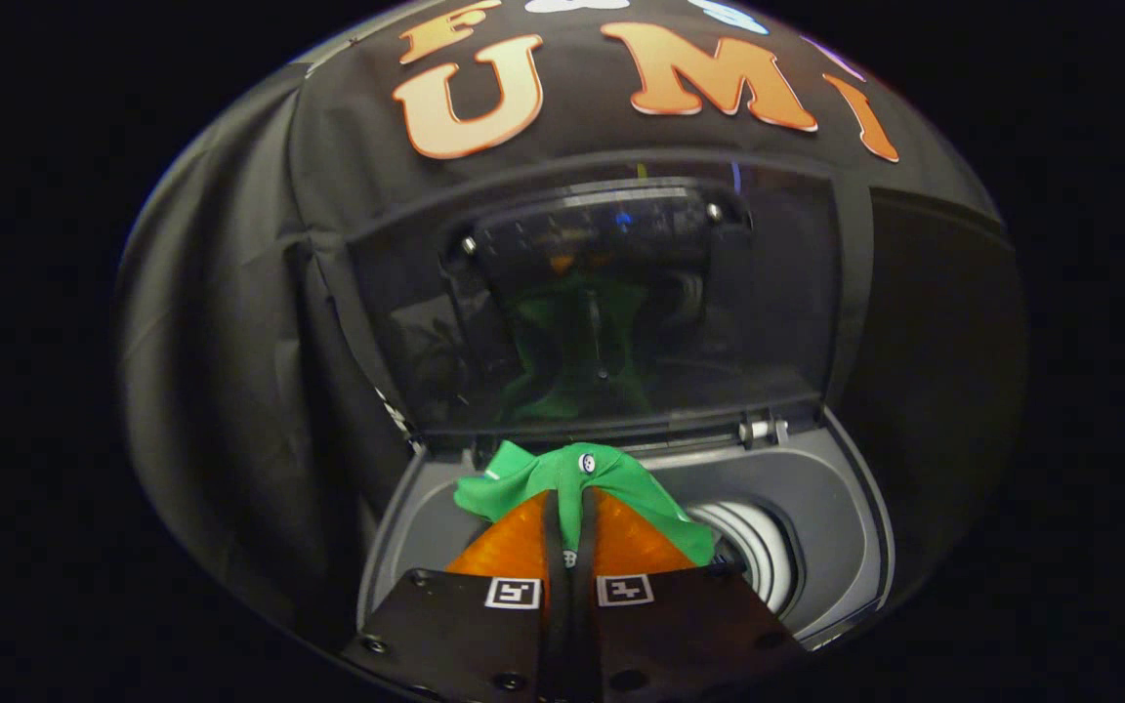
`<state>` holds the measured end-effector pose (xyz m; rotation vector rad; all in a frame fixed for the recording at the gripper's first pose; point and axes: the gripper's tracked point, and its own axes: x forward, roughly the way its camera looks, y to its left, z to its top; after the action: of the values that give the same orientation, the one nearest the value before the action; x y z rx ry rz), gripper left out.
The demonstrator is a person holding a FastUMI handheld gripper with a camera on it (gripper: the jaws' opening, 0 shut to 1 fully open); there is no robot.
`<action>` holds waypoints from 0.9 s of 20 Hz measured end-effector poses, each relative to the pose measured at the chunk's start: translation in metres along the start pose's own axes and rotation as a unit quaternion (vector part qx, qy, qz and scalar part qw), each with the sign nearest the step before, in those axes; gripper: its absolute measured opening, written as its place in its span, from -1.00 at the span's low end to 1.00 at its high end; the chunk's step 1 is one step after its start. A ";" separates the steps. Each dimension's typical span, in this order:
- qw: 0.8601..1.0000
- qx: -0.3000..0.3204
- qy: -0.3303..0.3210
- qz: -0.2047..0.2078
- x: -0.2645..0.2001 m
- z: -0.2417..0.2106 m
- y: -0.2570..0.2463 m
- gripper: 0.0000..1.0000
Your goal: Put the clothes into the washing machine and then close the washing machine lid.
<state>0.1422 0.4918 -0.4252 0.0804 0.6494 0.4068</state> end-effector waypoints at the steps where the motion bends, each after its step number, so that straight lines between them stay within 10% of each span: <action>1: 1.000 0.006 0.022 -0.007 0.006 -0.013 -0.007 -0.85; 6: 0.986 0.029 0.161 -0.036 0.030 -0.077 -0.027 -0.85; 18: 0.963 0.041 0.257 -0.065 0.055 -0.111 -0.039 -0.79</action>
<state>0.1276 0.4719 -0.5526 0.0095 1.1779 0.2731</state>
